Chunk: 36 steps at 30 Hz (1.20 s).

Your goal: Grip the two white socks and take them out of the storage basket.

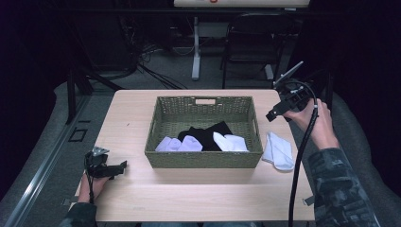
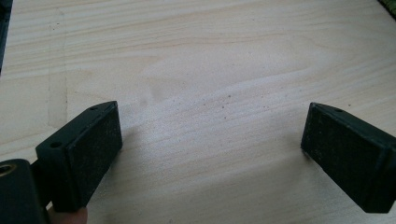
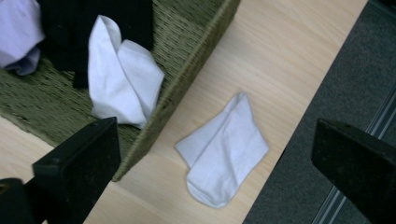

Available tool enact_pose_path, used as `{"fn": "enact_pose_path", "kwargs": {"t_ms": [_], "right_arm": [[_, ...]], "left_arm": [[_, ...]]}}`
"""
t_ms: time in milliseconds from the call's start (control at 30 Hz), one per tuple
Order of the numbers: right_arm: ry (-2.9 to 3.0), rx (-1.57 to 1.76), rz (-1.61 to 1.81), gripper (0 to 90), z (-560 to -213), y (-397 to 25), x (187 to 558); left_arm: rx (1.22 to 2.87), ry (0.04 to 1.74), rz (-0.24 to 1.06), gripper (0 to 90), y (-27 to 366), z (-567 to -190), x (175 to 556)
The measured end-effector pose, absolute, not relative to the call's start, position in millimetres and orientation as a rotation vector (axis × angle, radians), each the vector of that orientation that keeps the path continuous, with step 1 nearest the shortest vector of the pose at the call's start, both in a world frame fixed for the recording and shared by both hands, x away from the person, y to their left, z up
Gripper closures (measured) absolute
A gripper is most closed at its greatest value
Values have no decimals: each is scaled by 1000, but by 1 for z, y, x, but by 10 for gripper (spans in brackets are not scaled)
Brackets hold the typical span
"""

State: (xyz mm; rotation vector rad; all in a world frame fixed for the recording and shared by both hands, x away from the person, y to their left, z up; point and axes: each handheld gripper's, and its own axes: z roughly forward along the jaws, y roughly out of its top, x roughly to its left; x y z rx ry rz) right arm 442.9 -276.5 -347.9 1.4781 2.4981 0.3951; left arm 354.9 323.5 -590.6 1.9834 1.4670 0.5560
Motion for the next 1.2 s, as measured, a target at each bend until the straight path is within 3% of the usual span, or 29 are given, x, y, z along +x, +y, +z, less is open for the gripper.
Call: {"fn": "enact_pose_path", "kwargs": {"t_ms": [633,800,1200], "right_arm": [[2567,1291,542,5,-341,-211,451],[2590,1260,590,10,-352,-193,453],[2677,1276,659,62,-416,-160,466]], "left_arm": [[1983,1467,556,52,324,-591,355],[1979,1467,562,52,323,-591,355],[1979,1467,562,52,323,-591,355]]}}
